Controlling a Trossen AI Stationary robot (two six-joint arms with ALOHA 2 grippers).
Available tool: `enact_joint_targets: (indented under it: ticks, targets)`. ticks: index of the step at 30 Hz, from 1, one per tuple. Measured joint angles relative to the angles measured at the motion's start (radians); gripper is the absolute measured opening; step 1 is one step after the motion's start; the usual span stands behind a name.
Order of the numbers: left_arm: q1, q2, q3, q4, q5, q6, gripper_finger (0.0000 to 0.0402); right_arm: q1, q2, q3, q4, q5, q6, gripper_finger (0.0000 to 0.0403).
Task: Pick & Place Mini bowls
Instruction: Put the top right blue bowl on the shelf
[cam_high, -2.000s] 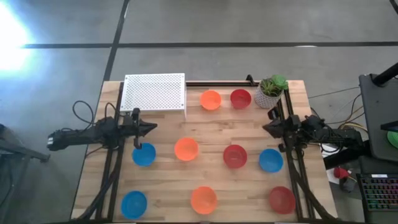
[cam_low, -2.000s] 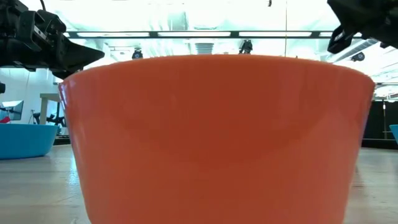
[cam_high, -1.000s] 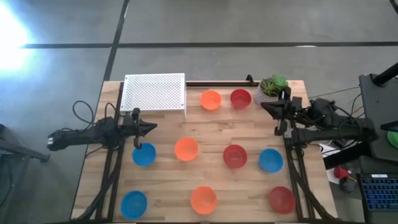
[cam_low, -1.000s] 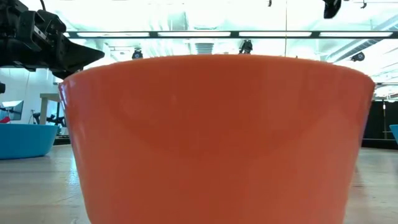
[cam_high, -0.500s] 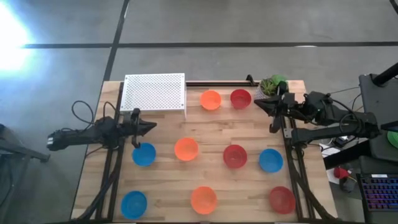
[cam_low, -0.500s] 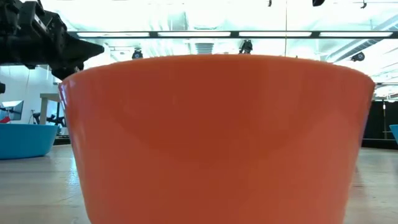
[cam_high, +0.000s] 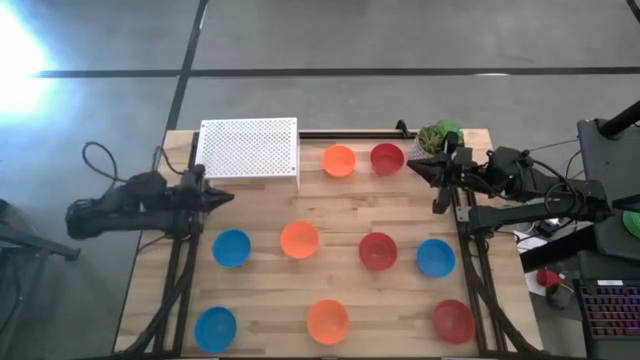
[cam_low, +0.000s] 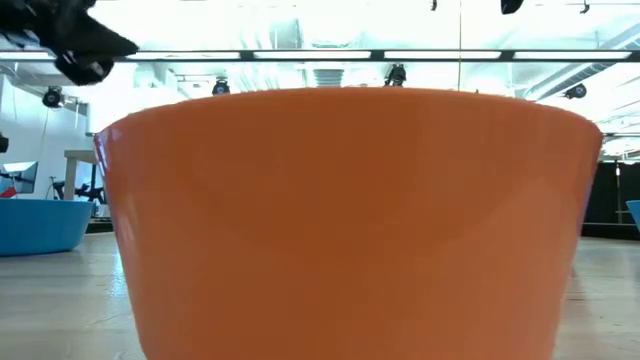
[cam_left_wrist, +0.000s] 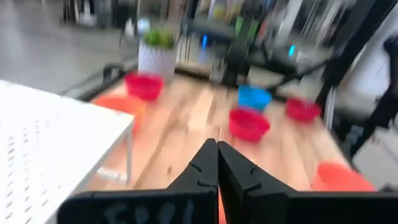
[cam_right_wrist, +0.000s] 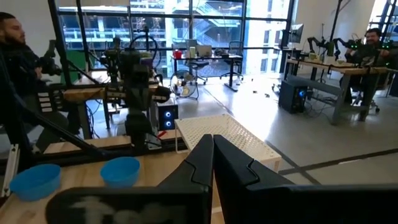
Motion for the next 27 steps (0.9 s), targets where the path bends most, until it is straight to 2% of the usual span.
enact_joint_targets:
  ticks: [7, 13, 18, 22, 27]
  targets:
    - [0.000, 0.276, 0.260, -0.328, 0.003, -0.091, 0.0000, 0.000, 0.000, 0.000, 0.000, 0.001, -0.001, 0.0008]
    - [0.000, 0.473, 0.400, -0.582, 0.043, -0.150, 0.0000, 0.000, 0.000, 0.000, 0.000, 0.001, -0.005, 0.0008]
    - [0.000, 0.558, 0.425, -0.637, 0.107, -0.133, 0.0000, 0.000, 0.000, 0.000, -0.003, -0.012, -0.004, 0.0008]
    - [0.000, 0.599, 0.425, -0.641, 0.167, -0.123, 0.0000, 0.000, 0.000, 0.000, -0.033, -0.068, -0.003, 0.0008]
    - [0.000, 0.641, 0.424, -0.641, 0.157, -0.138, 0.0000, 0.000, 0.000, 0.000, -0.032, -0.089, -0.003, 0.0008]
